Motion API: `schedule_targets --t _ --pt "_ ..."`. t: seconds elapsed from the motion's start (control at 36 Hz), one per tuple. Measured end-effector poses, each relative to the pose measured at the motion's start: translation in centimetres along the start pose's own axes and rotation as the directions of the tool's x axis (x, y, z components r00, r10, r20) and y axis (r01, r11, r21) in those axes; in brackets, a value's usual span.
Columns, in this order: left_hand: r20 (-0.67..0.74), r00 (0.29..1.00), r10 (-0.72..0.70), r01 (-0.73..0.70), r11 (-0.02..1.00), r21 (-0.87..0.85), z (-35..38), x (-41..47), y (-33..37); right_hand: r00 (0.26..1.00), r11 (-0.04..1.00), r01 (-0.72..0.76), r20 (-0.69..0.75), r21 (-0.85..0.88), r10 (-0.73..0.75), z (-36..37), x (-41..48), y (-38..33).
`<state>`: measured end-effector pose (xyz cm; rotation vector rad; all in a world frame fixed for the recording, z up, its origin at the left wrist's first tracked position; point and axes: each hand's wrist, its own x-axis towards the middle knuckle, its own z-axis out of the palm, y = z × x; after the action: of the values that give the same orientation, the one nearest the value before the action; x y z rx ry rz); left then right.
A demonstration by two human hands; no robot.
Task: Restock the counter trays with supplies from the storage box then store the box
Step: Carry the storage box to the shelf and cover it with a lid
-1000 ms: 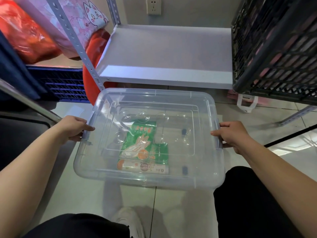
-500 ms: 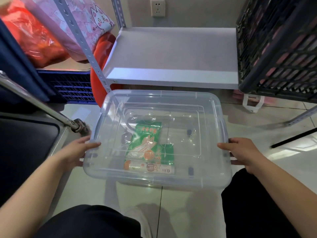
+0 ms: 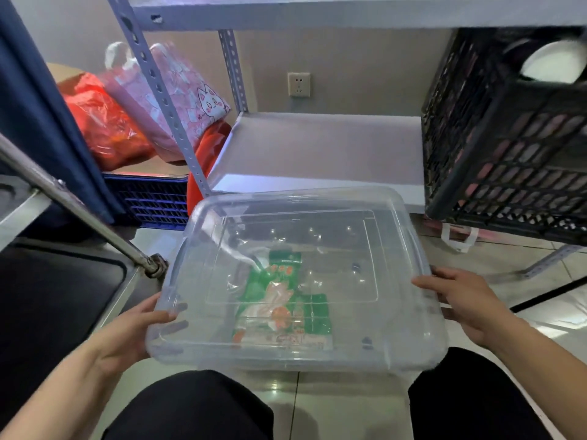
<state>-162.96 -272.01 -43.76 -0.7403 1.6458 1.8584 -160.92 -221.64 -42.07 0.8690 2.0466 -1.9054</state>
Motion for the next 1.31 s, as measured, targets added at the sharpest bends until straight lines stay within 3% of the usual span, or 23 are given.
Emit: schedule_targets --t 0.22,0.33,0.53,0.61,0.81,0.92,1.0,1.06,1.11,1.22,1.31 --pt "0.082 0.972 0.218 -0.224 0.973 0.064 2.6 -6.7 5.9 0.946 0.927 0.316 0.004 0.202 -0.323 -2.7 -5.8 -7.0" --pt "0.078 0.946 0.314 -0.322 0.939 0.124 3.2 -8.4 9.1 0.898 0.871 0.407 0.054 0.275 -0.437 -4.1 -6.9 -9.4" --pt "0.096 0.897 0.431 -0.441 0.886 0.145 4.9 -9.2 12.4 0.829 0.784 0.522 0.017 0.336 -0.559 -4.7 -6.6 -11.2" --pt "0.129 0.870 0.476 -0.489 0.865 0.108 5.7 -8.3 13.7 0.843 0.788 0.497 0.012 0.363 -0.537 -4.1 -5.1 -11.9" --pt "-0.012 0.841 0.542 -0.541 0.840 0.033 7.2 -4.4 13.5 0.885 0.819 0.459 -0.093 0.344 -0.457 -2.2 -1.5 -11.9" --pt "-0.035 0.775 0.631 -0.629 0.776 0.047 7.6 -4.4 12.1 0.886 0.831 0.463 -0.146 0.308 -0.439 -2.4 -0.7 -11.6" --pt "0.037 0.703 0.711 -0.698 0.678 0.231 7.7 -4.7 10.3 0.893 0.836 0.451 -0.153 0.312 -0.424 -2.4 -0.6 -11.2" --pt "0.121 0.695 0.708 -0.650 0.549 0.525 7.6 -4.7 9.7 0.896 0.839 0.444 -0.153 0.315 -0.416 -2.5 -0.6 -11.2" --pt "0.121 0.668 0.734 -0.575 0.406 0.710 7.6 -4.4 9.4 0.893 0.837 0.449 -0.159 0.311 -0.420 -2.5 -0.6 -11.4" --pt "0.076 0.564 0.822 -0.589 0.336 0.735 7.9 -3.6 9.7 0.869 0.836 0.494 -0.177 0.239 -0.463 -2.2 -1.0 -12.4" --pt "0.060 0.540 0.840 -0.596 0.331 0.732 7.6 -3.0 9.8 0.837 0.848 0.531 -0.155 -0.002 -0.524 -2.0 -1.9 -13.6"
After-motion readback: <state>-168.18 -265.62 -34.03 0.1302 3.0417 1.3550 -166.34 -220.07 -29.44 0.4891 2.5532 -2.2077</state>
